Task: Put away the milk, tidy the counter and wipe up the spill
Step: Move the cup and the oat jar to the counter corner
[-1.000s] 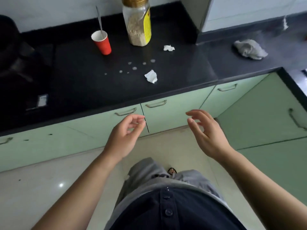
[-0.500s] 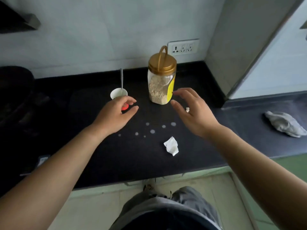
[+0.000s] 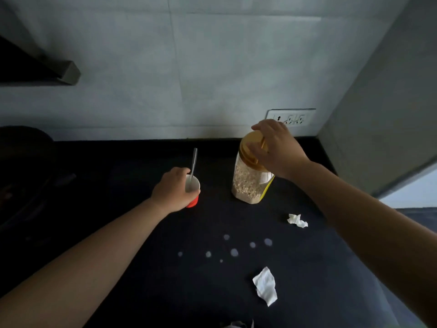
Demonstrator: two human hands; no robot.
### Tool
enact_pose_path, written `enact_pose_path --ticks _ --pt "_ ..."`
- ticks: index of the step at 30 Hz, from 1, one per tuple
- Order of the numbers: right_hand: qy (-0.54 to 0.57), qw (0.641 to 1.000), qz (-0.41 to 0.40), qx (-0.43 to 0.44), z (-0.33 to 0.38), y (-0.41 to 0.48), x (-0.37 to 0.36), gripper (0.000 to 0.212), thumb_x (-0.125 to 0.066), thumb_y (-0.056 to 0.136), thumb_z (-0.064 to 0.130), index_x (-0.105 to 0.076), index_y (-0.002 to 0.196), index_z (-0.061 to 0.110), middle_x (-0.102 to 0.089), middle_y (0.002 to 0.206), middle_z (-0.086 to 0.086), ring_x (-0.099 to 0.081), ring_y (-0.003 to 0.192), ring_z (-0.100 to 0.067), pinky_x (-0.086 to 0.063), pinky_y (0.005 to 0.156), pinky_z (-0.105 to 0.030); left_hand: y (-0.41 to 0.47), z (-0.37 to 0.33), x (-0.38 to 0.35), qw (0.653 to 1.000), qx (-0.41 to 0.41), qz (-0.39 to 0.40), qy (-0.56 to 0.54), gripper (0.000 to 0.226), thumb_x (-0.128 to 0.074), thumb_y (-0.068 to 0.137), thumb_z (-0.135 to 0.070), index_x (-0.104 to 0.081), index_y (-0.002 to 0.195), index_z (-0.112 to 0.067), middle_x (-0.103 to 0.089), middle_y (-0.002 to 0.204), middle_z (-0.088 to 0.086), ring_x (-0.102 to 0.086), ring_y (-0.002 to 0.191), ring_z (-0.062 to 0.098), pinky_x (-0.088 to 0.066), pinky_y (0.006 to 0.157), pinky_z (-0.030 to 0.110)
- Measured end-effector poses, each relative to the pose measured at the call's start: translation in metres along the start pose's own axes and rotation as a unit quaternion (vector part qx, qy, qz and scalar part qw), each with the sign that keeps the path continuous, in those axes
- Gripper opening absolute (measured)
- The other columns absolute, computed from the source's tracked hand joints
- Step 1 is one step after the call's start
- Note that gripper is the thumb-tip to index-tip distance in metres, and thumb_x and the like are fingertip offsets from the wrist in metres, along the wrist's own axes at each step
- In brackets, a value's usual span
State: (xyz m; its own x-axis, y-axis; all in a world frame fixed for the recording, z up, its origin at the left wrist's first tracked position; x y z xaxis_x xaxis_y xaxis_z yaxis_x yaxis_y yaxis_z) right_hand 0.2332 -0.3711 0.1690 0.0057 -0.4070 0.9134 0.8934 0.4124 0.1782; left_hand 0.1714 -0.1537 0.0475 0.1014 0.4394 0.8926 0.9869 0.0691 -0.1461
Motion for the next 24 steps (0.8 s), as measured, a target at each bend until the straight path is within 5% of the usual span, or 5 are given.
enact_pose_path --ticks 9,14,18,24 --pt "-0.096 0.994 -0.019 0.056 -0.013 0.009 -0.023 0.041 -0.049 0.083 0.041 -0.055 0.110 0.011 -0.051 0.109 -0.009 -0.036 0.112 -0.021 -0.042 0.089 -0.032 0.030 0.011 -0.036 0.999 -0.014 0.025 -0.022 0.060 -0.070 0.074 -0.040 -0.044 0.122 -0.017 -0.049 0.125 0.003 -0.052 0.109 0.020 -0.053 0.082 0.038" --pt "-0.138 0.983 0.057 0.110 -0.019 0.009 -0.017 0.057 -0.049 0.076 0.060 -0.056 0.113 0.017 -0.054 0.109 -0.004 -0.040 0.115 -0.023 -0.043 0.088 -0.036 0.033 0.017 -0.034 0.999 -0.019 0.020 -0.033 0.056 -0.070 0.072 -0.043 -0.047 0.118 -0.020 -0.050 0.120 -0.001 -0.052 0.103 0.015 -0.052 0.080 0.034" --pt "-0.158 0.978 0.082 0.107 -0.030 0.016 -0.009 0.059 -0.055 0.064 0.070 -0.064 0.099 0.023 -0.062 0.100 0.003 -0.047 0.109 -0.021 -0.027 0.097 -0.033 0.030 0.016 -0.026 0.998 -0.022 -0.002 -0.065 0.052 -0.072 0.071 -0.042 -0.050 0.114 -0.023 -0.051 0.114 -0.007 -0.053 0.096 0.009 -0.047 0.073 0.024" --pt "-0.097 0.990 0.098 0.043 -0.025 0.021 -0.011 0.041 -0.065 0.070 0.057 -0.064 0.080 0.017 -0.055 0.079 0.001 -0.050 0.078 -0.020 -0.039 0.065 -0.031 0.019 -0.005 -0.011 0.993 -0.050 -0.038 -0.095 0.055 -0.073 0.071 -0.041 -0.050 0.118 -0.022 -0.052 0.116 -0.008 -0.052 0.099 0.006 -0.041 0.074 0.018"
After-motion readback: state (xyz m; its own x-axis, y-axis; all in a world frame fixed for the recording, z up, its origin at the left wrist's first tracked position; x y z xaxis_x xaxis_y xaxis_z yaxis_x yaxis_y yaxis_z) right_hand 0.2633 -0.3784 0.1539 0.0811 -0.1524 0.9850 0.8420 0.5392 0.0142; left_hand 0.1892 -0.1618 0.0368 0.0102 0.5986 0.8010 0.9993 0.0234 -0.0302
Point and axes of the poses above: each hand's wrist, its own y-axis towards the middle knuckle, its own x-axis out of the back of the hand, z = x × y, the point moved 8 cm from there along y, towards the middle knuckle
